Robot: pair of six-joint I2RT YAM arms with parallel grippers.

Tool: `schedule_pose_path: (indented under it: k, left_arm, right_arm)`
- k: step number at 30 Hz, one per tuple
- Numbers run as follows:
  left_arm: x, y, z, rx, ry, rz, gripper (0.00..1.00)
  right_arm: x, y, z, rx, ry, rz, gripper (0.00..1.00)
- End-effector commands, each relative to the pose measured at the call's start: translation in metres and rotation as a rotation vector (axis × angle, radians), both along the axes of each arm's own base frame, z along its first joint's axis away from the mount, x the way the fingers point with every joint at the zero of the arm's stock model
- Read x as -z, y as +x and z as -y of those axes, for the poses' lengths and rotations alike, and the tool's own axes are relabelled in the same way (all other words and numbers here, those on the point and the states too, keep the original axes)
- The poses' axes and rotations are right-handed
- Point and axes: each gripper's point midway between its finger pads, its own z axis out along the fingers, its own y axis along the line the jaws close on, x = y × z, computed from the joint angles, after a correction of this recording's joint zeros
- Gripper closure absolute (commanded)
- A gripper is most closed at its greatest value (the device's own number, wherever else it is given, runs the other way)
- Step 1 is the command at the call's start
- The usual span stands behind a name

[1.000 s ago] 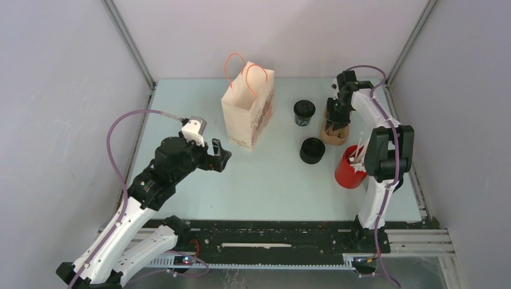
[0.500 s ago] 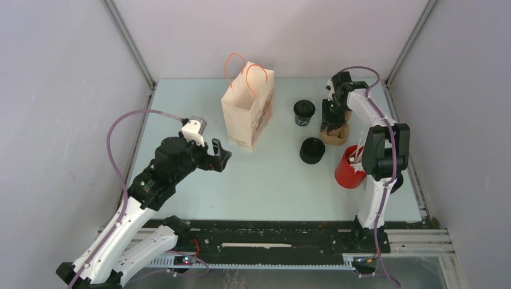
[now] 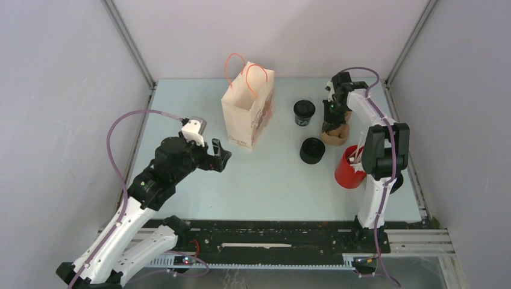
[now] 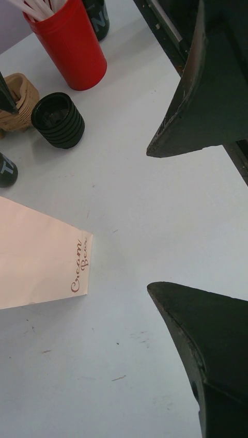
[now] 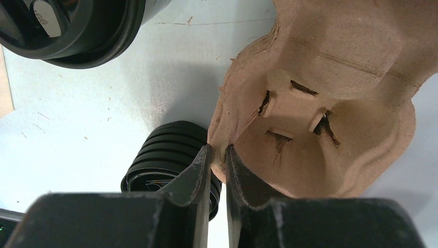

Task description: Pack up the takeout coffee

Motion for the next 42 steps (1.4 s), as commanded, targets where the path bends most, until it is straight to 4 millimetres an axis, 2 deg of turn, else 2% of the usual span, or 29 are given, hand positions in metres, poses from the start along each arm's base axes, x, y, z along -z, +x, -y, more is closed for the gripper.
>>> schedule_pose_path:
  k: [1,4,8,13,17,19,21,25,32,35,39,42]
  left_arm:
    - [0.0,0.003,0.001,0.001,-0.013,0.013,0.05]
    - [0.0,0.003,0.001,0.0,-0.014,0.013,0.05]
    - [0.0,0.003,0.001,0.001,-0.015,0.015,0.05]
    - [0.0,0.003,0.001,0.0,-0.015,0.015,0.05]
    - [-0.001,0.002,0.001,0.002,-0.016,0.019,0.05]
    - [-0.002,0.002,0.0,0.001,-0.017,0.021,0.06]
    - [-0.002,0.002,0.0,0.001,-0.017,0.021,0.05]
    - [-0.002,0.003,0.001,0.001,-0.016,0.02,0.05]
    - [-0.001,0.003,0.001,0.0,-0.015,0.018,0.05]
    - [-0.001,0.003,0.0,-0.001,-0.015,0.018,0.05]
    - [-0.001,0.003,0.0,-0.001,-0.015,0.018,0.06]
    - [0.0,0.003,0.0,-0.001,-0.015,0.016,0.05]
  right_arm:
    - [-0.02,0.002,0.001,-0.01,-0.003,0.04,0.81]
    - [-0.026,0.0,0.001,-0.01,-0.013,0.051,0.83]
    - [-0.026,0.0,0.005,-0.005,-0.071,0.052,0.95]
    - [-0.031,0.004,0.016,-0.002,-0.283,0.091,1.0]
    - [-0.028,0.005,0.025,0.014,-0.355,0.08,1.0]
    - [-0.026,0.004,0.02,0.008,-0.299,0.059,1.0]
    - [-0.032,0.004,0.016,0.017,-0.246,0.068,1.0]
    - [-0.043,0.009,0.018,0.016,-0.252,0.109,1.0]
    - [-0.067,0.004,0.024,0.022,-0.389,0.148,1.0]
    - [-0.067,0.005,0.027,0.018,-0.422,0.151,1.0]
    - [-0.065,0.003,0.031,-0.026,-0.558,0.134,1.0]
    - [-0.075,0.003,0.039,-0.013,-0.668,0.126,1.0]
